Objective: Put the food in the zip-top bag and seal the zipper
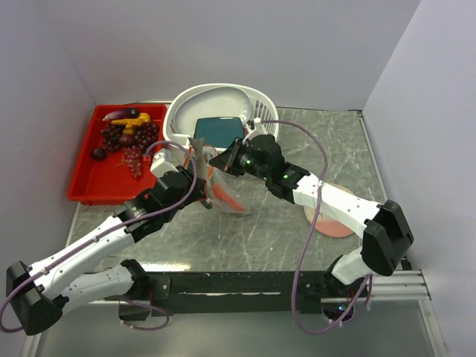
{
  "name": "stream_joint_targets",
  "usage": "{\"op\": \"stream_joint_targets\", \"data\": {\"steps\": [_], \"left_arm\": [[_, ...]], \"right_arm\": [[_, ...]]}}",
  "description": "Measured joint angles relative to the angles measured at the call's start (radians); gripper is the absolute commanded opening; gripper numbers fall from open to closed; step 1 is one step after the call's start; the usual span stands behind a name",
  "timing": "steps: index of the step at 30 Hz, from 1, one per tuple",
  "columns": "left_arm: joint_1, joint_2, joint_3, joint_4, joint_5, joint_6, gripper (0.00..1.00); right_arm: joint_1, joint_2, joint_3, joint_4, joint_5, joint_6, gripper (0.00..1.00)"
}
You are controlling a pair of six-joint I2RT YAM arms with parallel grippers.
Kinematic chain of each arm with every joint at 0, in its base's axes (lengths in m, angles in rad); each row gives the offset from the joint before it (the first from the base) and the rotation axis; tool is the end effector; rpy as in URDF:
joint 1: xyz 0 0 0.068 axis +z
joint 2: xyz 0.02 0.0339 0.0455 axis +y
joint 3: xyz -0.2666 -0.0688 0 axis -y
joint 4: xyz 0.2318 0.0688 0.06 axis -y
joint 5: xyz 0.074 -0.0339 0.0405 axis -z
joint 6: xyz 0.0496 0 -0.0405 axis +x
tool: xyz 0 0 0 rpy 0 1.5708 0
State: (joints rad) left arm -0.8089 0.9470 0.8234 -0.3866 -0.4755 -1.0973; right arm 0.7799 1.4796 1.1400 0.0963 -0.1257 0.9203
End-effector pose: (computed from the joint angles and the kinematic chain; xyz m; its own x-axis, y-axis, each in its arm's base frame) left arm 0.1578 -0.1325 0.3032 -0.4808 -0.6423 -0.5969 -0.1324 0.7261 -0.6747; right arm 0.2472 0.2533 0.3287 -0.7278 0.3906 -0.5637 -0.3386 0.5102 0.7906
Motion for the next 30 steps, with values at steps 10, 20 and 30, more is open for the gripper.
{"op": "stream_joint_targets", "data": {"steps": [10,20,30], "left_arm": [[0.0,0.108,0.061,0.001,0.003,0.038,0.8],[0.0,0.114,0.175,-0.053,-0.008,0.116,0.54],[0.005,-0.022,0.209,-0.226,-0.124,0.132,0.55]], "right_arm": [[-0.001,-0.013,0.0,0.014,-0.003,0.006,0.0],[-0.01,-0.051,-0.002,0.014,0.001,0.006,0.0],[-0.013,-0.066,-0.002,-0.026,0.003,-0.006,0.0]]}}
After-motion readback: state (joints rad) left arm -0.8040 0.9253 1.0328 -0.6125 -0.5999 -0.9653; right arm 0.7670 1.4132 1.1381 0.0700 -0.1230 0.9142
